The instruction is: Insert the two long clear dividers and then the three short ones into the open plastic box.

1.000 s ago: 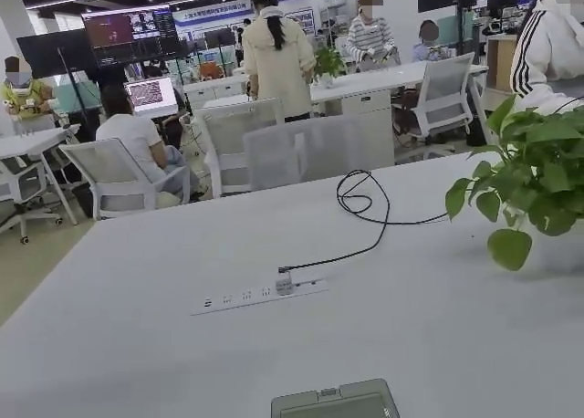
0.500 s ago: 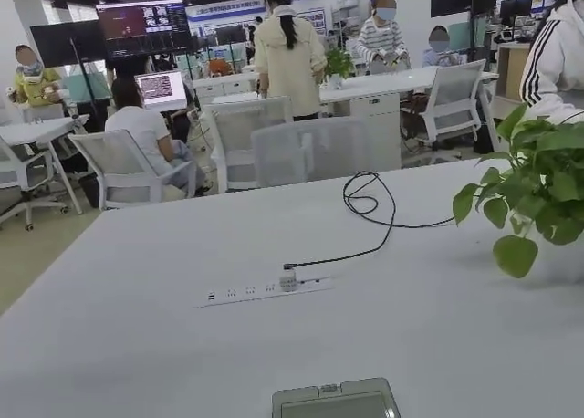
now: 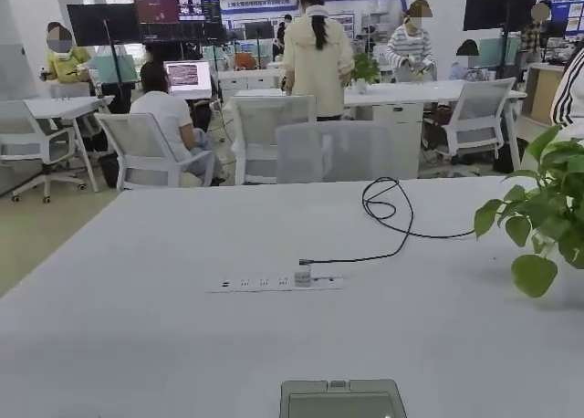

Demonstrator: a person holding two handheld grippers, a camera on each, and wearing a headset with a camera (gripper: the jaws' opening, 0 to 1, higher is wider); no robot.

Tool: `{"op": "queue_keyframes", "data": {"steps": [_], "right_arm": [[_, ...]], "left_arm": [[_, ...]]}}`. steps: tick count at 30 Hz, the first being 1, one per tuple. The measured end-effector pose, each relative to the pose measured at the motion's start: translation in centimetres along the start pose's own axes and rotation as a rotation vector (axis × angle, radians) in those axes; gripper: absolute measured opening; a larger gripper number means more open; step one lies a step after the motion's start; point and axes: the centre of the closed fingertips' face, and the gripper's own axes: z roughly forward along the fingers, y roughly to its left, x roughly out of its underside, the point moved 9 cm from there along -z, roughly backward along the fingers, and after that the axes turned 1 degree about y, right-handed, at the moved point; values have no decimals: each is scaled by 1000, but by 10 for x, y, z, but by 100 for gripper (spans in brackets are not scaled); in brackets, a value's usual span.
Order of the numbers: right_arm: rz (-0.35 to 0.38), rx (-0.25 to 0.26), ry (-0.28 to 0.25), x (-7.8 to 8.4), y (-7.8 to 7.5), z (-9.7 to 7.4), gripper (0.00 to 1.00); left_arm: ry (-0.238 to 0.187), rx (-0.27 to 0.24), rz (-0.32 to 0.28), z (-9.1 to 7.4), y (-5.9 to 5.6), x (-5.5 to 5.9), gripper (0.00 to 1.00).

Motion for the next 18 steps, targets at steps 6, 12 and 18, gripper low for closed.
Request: {"op": "queue_keyframes", "data": {"steps": [6, 12, 18], "right_arm": [[55, 0, -59, -31, 12, 13, 66], [129, -4, -85, -51, 23, 26, 51], [182, -3, -93, -60, 33, 39, 35]], "left_arm": [[-73, 86, 36, -6, -30, -7, 30], [-101, 150, 55, -5, -53, -11, 30], [-111, 204, 87, -2, -74, -10, 30]]}}
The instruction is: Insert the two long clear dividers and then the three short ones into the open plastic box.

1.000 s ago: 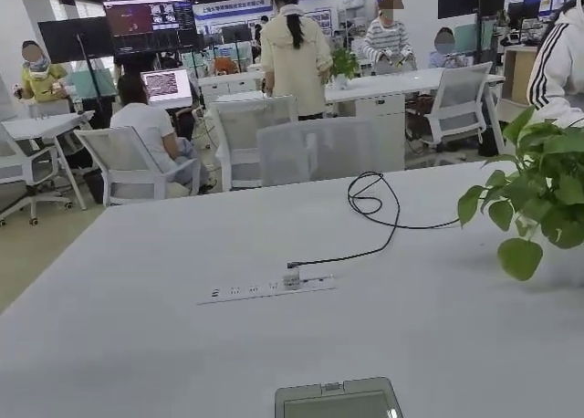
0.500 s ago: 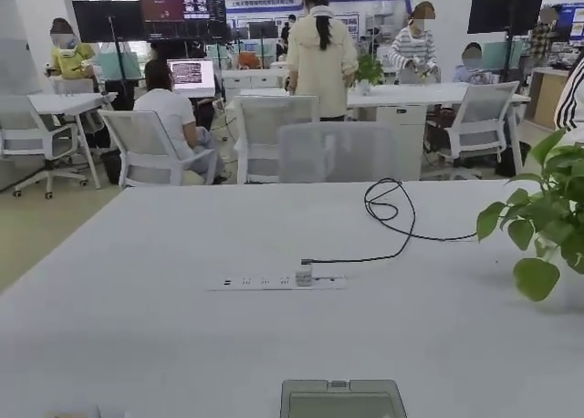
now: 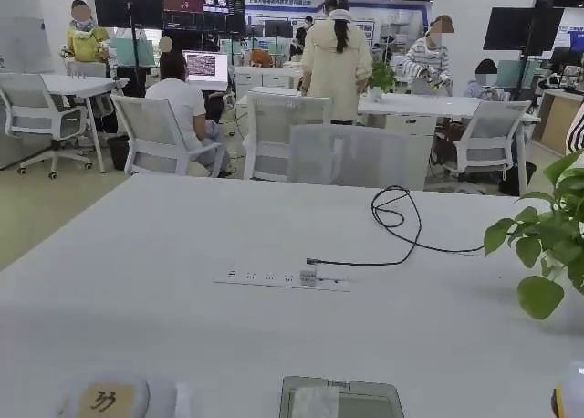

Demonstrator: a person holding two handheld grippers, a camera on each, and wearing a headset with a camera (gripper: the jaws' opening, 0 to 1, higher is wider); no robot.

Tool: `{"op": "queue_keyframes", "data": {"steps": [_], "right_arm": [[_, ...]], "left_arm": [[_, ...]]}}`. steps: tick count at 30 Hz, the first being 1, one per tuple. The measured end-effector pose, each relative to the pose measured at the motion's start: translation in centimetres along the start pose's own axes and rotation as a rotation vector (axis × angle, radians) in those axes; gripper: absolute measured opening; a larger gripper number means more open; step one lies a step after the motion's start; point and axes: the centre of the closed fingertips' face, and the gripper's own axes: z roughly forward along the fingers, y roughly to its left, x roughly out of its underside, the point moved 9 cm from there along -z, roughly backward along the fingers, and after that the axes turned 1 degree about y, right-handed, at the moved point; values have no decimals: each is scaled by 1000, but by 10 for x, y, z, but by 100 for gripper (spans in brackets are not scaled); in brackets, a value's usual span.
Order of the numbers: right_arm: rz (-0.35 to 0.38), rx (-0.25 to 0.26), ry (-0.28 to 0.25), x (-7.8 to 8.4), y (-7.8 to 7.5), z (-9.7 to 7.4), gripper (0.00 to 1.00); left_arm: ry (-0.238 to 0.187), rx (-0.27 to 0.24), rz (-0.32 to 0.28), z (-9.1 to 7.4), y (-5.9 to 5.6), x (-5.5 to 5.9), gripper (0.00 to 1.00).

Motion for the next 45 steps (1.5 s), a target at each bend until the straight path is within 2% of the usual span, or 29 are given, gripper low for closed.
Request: {"op": "queue_keyframes", "data": {"steps": [4, 10, 18, 23, 27, 28, 36, 40, 45], "right_arm": [[27, 13, 16, 3, 5, 9, 29], [75, 27, 23, 7, 8, 12, 23], [118, 38, 20, 7, 9, 16, 17], [155, 39, 21, 8, 12, 18, 9], [187, 75, 15, 8, 14, 20, 7], [206, 75, 13, 8, 15, 21, 7], [223, 85, 21, 7, 13, 22, 7], [241, 87, 31, 6, 12, 23, 7], [278, 101, 38, -2, 7, 23, 7]], "left_arm": [[4, 18, 18, 4, -8, 2, 30], [-1, 34, 23, 7, -13, 2, 30], [3, 34, 49, 7, -15, 2, 30], [1, 32, 54, 6, -14, 1, 30], [-4, 27, 50, 8, -14, 1, 30], [-5, 26, 51, 9, -14, 1, 30], [-3, 43, 54, 10, -14, 1, 33], [7, 54, 98, 9, -13, 2, 36], [3, 57, 150, 3, -6, 4, 44]]}}
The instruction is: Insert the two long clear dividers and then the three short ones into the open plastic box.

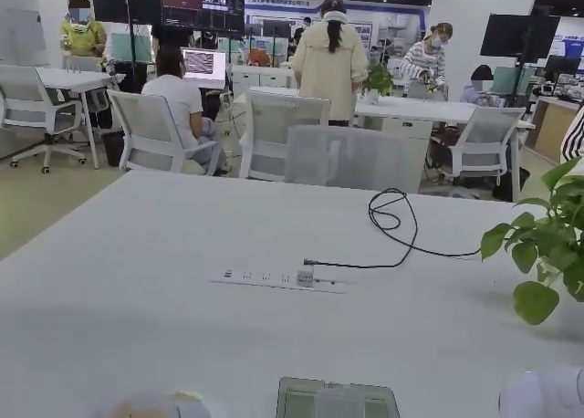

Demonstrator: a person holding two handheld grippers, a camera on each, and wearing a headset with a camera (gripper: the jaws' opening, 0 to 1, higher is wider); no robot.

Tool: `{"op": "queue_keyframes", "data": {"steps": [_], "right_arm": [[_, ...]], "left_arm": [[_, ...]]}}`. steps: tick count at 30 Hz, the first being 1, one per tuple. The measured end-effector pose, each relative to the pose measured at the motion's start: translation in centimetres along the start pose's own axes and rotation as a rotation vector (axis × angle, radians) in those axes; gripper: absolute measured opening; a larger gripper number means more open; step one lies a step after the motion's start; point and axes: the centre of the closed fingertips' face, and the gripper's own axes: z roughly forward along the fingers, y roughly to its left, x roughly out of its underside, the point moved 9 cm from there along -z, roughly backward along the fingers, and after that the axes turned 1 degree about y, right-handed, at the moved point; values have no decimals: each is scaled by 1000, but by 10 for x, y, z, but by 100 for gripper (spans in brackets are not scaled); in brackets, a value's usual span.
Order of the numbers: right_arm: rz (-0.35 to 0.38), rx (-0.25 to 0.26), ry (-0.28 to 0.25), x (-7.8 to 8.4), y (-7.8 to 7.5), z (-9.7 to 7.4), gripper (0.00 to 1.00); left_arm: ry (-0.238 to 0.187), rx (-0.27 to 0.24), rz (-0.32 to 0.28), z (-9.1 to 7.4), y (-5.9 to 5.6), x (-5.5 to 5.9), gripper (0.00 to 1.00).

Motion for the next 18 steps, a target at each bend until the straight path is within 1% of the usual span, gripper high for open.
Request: {"op": "queue_keyframes", "data": {"steps": [2, 4, 5, 6, 7, 9, 13, 14, 17, 18], "right_arm": [[2, 13, 5, -4, -2, 1, 7], [3, 31, 18, -8, -5, 3, 7], [11, 43, 25, -10, -7, 4, 7], [15, 51, 34, -12, -9, 5, 7], [21, 65, 52, -13, -10, 7, 7], [29, 80, 71, -15, -12, 10, 7], [57, 111, 115, -18, -14, 17, 7], [64, 120, 123, -19, -15, 19, 7], [83, 137, 158, -19, -16, 24, 7], [88, 146, 171, -20, -16, 26, 7]], "left_arm": [[4, 1, 35, -3, 4, 1, 46], [11, 1, 68, -6, 8, 3, 50], [10, 1, 97, -8, 10, 4, 51], [16, -1, 110, -10, 12, 5, 52], [27, 0, 137, -13, 15, 6, 53], [34, 2, 158, -15, 18, 8, 55], [33, 19, 209, -20, 24, 11, 64], [39, 24, 237, -21, 26, 12, 65], [45, 38, 257, -24, 30, 15, 70], [43, 45, 274, -25, 31, 16, 72]]}}
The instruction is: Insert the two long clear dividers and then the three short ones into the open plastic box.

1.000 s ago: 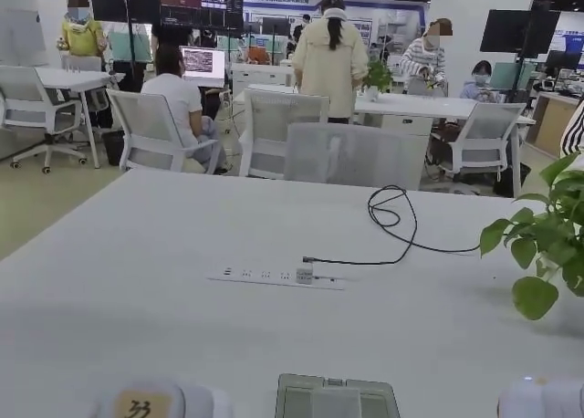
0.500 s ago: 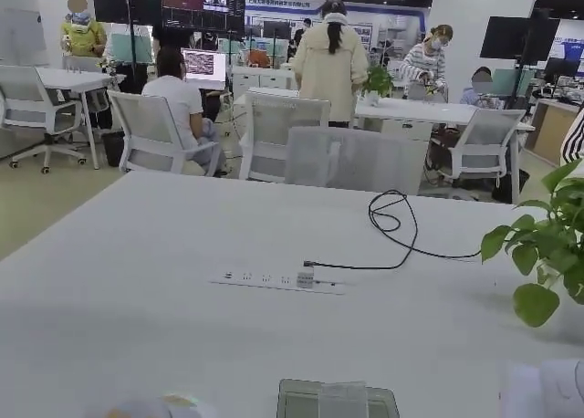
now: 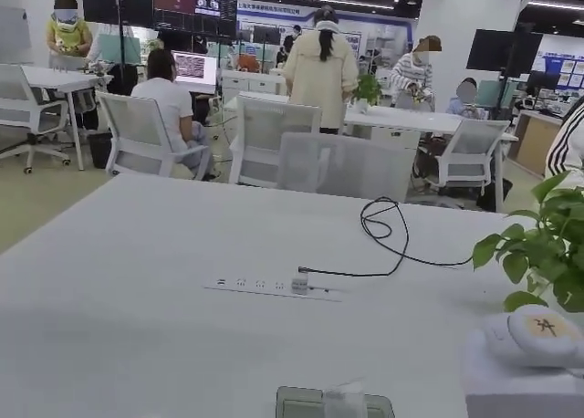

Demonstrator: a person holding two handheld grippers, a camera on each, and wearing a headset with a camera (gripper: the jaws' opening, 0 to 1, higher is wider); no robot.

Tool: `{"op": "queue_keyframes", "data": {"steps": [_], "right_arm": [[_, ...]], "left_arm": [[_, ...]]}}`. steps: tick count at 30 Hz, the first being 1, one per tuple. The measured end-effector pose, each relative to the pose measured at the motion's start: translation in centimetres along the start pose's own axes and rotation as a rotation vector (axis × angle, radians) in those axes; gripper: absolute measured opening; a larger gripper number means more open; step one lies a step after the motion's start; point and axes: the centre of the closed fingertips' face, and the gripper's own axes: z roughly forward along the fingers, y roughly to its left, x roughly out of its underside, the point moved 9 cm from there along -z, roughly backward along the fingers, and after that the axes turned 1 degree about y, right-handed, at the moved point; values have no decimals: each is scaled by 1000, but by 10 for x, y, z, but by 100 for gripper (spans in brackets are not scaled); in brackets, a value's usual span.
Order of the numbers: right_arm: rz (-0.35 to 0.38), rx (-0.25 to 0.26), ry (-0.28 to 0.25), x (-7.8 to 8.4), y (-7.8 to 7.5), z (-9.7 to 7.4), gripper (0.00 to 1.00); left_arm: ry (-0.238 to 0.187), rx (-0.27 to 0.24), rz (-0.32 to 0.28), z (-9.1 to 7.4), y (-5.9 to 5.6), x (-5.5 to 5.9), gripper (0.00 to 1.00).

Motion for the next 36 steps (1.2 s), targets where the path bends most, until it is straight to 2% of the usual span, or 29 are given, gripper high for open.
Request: {"op": "queue_keyframes", "data": {"steps": [2, 6, 12, 17, 22, 28, 32, 36], "right_arm": [[12, 25, 38, 2, -1, 3, 7], [52, 54, 65, 2, -4, 8, 7], [109, 104, 113, 11, -5, 16, 7], [163, 139, 154, 17, -7, 29, 7], [191, 191, 178, 23, -12, 42, 7], [243, 216, 210, 32, -15, 52, 7], [244, 240, 244, 35, -18, 58, 7], [246, 248, 255, 35, -19, 62, 7]], "left_arm": [[3, 13, 17, -1, 1, 3, 77], [25, 31, 56, -2, 4, 8, 80], [30, 73, 117, -2, 9, 15, 90], [37, 108, 162, -1, 15, 22, 95], [48, 134, 185, 0, 19, 27, 96], [46, 162, 184, 2, 21, 31, 94], [34, 172, 181, 3, 22, 31, 94], [25, 178, 170, 4, 22, 32, 93]]}}
